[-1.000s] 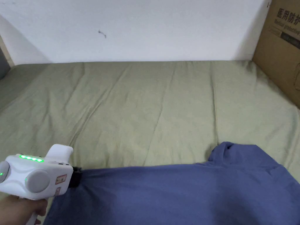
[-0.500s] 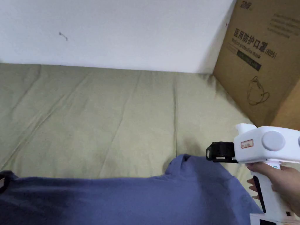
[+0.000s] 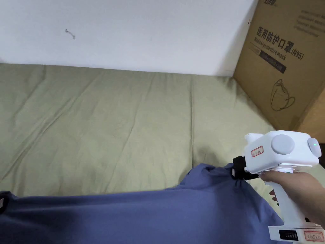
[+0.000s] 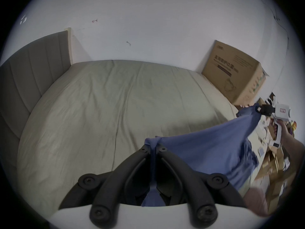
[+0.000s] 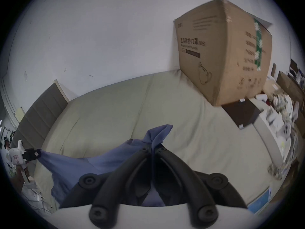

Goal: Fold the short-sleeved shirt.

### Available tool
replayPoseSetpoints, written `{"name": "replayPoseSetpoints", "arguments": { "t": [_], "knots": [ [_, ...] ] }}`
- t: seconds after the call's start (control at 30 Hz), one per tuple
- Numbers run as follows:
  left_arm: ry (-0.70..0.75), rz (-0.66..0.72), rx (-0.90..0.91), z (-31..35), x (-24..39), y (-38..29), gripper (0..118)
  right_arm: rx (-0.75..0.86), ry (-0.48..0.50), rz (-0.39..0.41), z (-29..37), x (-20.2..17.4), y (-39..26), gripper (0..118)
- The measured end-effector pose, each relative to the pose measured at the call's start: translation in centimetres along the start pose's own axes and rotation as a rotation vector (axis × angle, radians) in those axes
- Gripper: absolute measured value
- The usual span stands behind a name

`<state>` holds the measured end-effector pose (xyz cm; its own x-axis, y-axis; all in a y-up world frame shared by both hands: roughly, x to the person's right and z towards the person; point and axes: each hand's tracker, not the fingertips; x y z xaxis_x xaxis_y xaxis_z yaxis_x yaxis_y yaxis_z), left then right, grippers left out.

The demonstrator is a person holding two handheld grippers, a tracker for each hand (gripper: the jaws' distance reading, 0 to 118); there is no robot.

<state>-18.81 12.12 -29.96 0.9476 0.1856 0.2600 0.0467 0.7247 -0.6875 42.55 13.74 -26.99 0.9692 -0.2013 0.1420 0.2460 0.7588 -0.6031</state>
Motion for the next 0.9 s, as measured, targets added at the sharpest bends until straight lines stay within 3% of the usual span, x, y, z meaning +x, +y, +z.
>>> {"name": "replayPoseSetpoints", "arguments": {
  "t": [0.1, 0.27, 0.47, 0.5, 0.53, 0.6, 0.63, 0.67, 0.7, 0.73, 0.8, 0.9],
  "knots": [
    [-0.048, -0.041, -0.072, 2.3, 0.6, -5.2, 4, -0.003, 0.009, -0.011, 4.8, 1.7, -7.3, 2],
    [-0.091, -0.043, -0.180, 4.6, 0.6, -13.0, 4, -0.207, -0.016, -0.150, 8.5, 5.1, -17.2, 2],
    [-0.095, -0.001, -0.182, 3.5, -0.1, -16.7, 6, -0.225, -0.042, -0.120, 6.9, 5.2, -21.4, 3],
    [-0.095, 0.016, -0.164, 3.4, -0.3, -16.8, 15, -0.207, -0.048, -0.113, 6.4, 5.4, -21.3, 14],
    [-0.091, 0.043, -0.153, 3.4, -0.5, -16.7, 33, -0.180, -0.049, -0.110, 6.4, 5.4, -21.1, 33],
    [-0.057, 0.065, -0.137, 3.9, -0.6, -16.2, 51, -0.151, -0.054, -0.099, 6.9, 5.0, -20.3, 49],
    [-0.048, 0.069, -0.127, 4.4, -0.5, -15.6, 76, -0.135, -0.066, -0.081, 7.4, 4.5, -19.4, 68],
    [-0.042, 0.068, -0.117, 5.0, -0.2, -15.2, 110, -0.118, -0.070, -0.069, 8.0, 4.1, -18.8, 95],
    [-0.085, 0.076, -0.001, 6.4, 0.1, -14.4, 116, -0.052, -0.051, -0.054, 9.2, 3.4, -18.0, 113],
    [-0.070, 0.052, 0.019, 7.5, 0.7, -13.7, 110, 0.038, -0.018, -0.041, 10.5, 2.6, -17.2, 115],
    [-0.054, 0.020, 0.106, 9.5, 2.3, -12.4, 113, 0.230, 0.034, -0.030, 12.5, 1.2, -16.5, 115],
    [0.041, -0.043, 0.372, 13.1, 6.3, -11.5, 116, 0.495, -0.004, 0.079, 15.5, -3.1, -16.0, 115]
  ]
}}
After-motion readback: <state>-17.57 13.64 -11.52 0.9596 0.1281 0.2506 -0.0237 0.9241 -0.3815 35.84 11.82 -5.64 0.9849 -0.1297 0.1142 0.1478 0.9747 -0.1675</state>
